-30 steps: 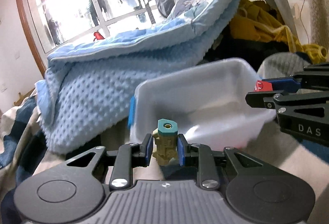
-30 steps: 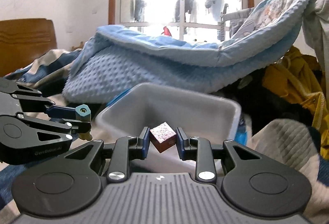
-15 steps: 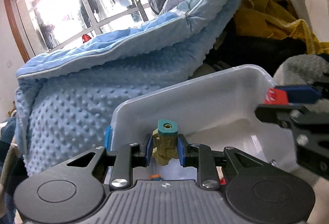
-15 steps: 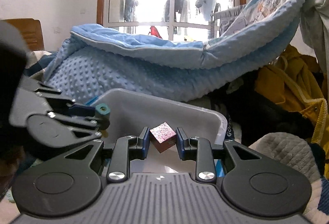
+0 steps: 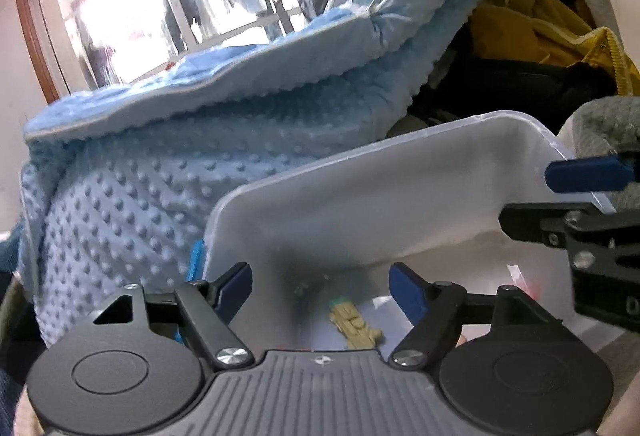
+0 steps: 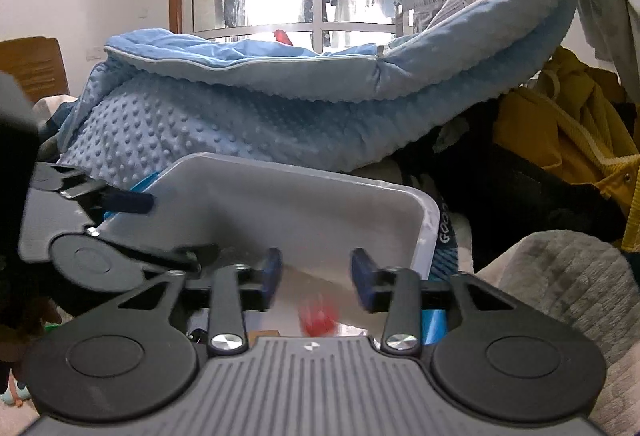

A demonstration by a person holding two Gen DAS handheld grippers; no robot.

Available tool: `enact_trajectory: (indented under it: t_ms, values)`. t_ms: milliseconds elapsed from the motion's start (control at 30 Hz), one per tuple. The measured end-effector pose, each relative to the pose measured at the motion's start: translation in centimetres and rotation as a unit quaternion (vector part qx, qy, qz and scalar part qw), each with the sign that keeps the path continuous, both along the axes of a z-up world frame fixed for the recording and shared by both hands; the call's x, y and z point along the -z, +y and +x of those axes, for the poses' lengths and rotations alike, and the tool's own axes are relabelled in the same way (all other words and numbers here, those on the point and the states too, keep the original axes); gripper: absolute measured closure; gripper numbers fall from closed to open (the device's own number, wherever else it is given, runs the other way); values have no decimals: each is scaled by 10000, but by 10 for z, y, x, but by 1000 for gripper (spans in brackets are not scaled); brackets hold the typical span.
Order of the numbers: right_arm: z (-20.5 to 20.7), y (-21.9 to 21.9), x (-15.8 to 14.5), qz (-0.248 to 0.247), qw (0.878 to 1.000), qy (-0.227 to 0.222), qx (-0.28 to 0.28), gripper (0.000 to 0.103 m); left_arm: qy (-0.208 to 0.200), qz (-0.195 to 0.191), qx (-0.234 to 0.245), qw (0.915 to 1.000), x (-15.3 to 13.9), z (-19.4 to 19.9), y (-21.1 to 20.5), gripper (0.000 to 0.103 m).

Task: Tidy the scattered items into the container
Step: 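Open both tools to drop the khaki toy and red cube into the bin, then withdraw both tools from the bin toward the remaining toys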

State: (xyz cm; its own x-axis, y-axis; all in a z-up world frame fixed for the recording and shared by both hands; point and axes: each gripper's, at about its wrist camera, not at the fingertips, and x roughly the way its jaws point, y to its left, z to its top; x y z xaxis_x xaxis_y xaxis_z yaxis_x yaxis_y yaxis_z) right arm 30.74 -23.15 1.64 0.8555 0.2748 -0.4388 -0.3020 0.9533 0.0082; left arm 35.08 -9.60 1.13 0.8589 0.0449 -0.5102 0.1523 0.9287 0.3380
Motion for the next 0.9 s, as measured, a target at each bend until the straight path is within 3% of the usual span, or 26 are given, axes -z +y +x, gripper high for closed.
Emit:
enact_trajectory:
  t_ms: [267, 500, 700, 900]
  values:
    - [-16, 4, -6, -16, 10000, -57, -58, 55, -70, -153, -69, 9998, -13, -23, 15, 24]
    - [-47, 20, -9, -2, 9996, -82, -255, 52, 48, -180, -235, 9995, -16, -73, 40, 24]
    - [-90, 50, 18, 87, 9978, 263, -607, 45, 311, -242, -452, 9982, 5, -136, 68, 24]
    - [-125, 85, 49, 23, 9925, 718, -994, 41, 786, -672, -911, 9905, 38, -190, 114, 24]
